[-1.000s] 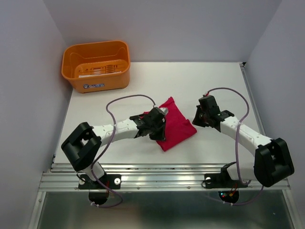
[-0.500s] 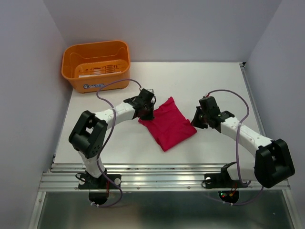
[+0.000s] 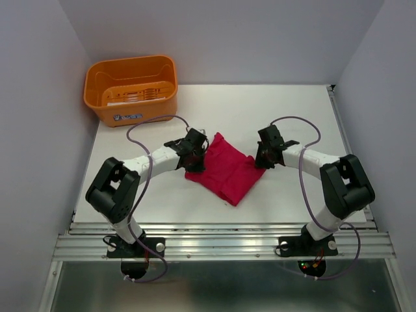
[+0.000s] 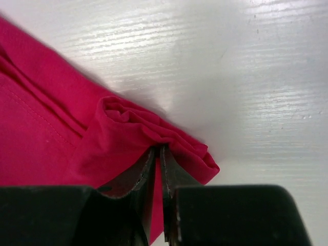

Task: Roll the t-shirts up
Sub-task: Roll the T-shirt to the center of the board.

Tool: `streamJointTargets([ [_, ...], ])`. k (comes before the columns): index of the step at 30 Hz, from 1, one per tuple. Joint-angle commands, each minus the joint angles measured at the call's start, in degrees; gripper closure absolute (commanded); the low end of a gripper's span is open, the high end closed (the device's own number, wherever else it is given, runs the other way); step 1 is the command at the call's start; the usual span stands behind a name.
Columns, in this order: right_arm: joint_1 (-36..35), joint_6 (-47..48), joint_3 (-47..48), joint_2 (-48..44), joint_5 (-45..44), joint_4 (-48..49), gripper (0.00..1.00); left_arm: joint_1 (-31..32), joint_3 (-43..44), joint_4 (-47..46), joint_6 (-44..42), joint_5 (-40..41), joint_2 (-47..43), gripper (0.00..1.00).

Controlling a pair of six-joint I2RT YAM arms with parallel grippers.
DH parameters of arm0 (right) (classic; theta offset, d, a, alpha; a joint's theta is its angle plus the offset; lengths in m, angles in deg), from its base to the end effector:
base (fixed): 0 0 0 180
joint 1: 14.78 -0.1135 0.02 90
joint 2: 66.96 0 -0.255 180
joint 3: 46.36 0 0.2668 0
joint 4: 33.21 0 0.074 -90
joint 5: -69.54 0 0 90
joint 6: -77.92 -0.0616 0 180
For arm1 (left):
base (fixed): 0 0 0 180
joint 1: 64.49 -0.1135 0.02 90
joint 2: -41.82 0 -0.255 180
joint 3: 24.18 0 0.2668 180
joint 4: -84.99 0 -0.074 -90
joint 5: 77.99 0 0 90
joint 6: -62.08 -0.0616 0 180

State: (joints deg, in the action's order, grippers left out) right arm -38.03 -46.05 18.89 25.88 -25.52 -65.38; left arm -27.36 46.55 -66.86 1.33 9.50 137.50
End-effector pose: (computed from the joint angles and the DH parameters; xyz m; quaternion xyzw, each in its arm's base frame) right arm 0.3120 0.1281 0.1277 0.1016 0.9591 0.0874 0.2492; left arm 0.2922 -0.2246 0.1463 0.0721 0.9457 -0.1906 0.2534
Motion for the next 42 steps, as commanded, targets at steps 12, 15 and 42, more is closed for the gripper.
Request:
streamJointTargets([
  [12,5.1,-2.9,-4.6,-20.3,-0.4,-2.2,0.31,15.6,11.9,11.6,-7.1,18.3,-11.7,0.51],
  [15,7.8,-6.5,-9.8,-24.4,2.2,-2.1,0.14,20.4,12.7,12.2,-7.5,20.0,-9.5,0.42],
  [42,12.9,-13.2,-21.7,-39.3,8.7,-3.6,0.09,42.7,19.1,11.9,-14.6,34.3,13.1,0.34],
])
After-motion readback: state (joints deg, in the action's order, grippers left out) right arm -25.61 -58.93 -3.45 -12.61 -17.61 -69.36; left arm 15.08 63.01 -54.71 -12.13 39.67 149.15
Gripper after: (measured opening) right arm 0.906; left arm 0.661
